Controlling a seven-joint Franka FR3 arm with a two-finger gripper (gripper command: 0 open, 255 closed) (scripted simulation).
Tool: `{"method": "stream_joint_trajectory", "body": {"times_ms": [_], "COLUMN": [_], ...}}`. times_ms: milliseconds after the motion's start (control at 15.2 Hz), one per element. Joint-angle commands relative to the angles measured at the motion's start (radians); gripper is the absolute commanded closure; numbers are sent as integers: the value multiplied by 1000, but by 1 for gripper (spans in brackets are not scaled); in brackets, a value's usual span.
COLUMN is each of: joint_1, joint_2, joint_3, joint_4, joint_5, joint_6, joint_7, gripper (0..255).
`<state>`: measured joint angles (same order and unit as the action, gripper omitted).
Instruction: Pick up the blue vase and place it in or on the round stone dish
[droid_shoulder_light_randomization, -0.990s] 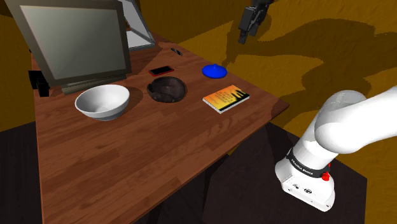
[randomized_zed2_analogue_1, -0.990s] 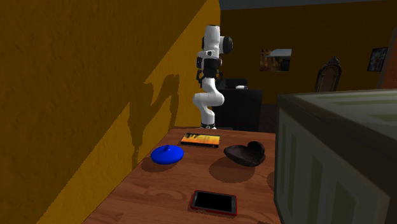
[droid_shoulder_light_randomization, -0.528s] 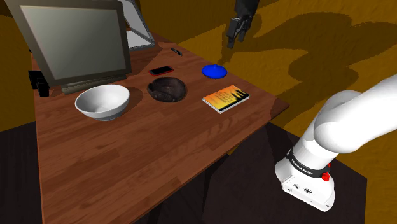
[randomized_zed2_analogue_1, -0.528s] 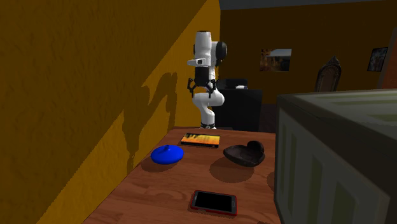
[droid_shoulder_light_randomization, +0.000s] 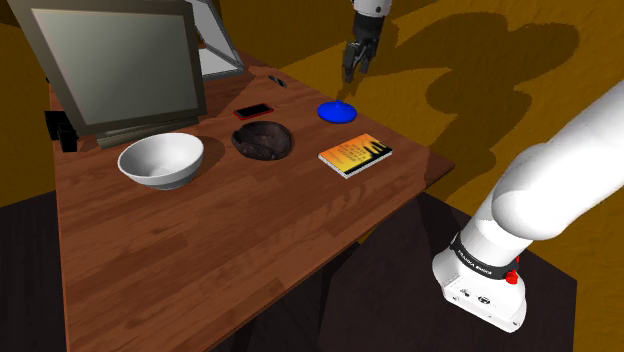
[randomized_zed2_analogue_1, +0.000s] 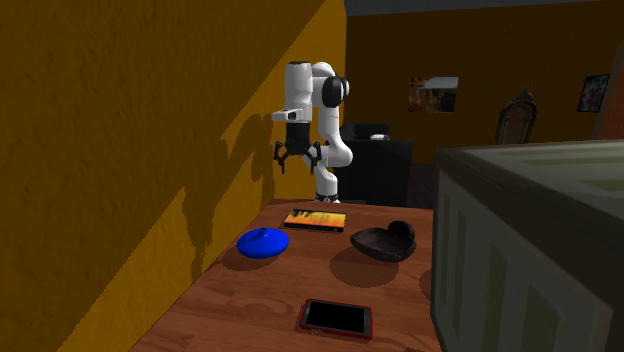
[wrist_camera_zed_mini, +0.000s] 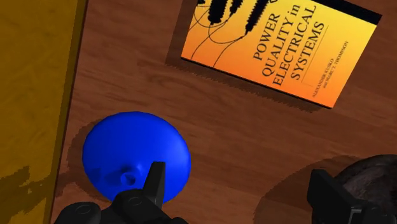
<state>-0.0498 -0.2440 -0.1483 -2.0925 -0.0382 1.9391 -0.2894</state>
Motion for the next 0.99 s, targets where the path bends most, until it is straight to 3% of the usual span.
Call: {"method": "stream_joint_trajectory", "body": {"times_ms": [0,792,924], "joint_1": [-5,-77,-81], "joint_2": [71,538,552], "joint_3": [-17,-74,-73], "joint_4": [40,411,413], "joint_5": [12,132,136], "joint_6": [24,62,73], "joint_7": [-26,-184,-187], "gripper": [0,0,0]}}
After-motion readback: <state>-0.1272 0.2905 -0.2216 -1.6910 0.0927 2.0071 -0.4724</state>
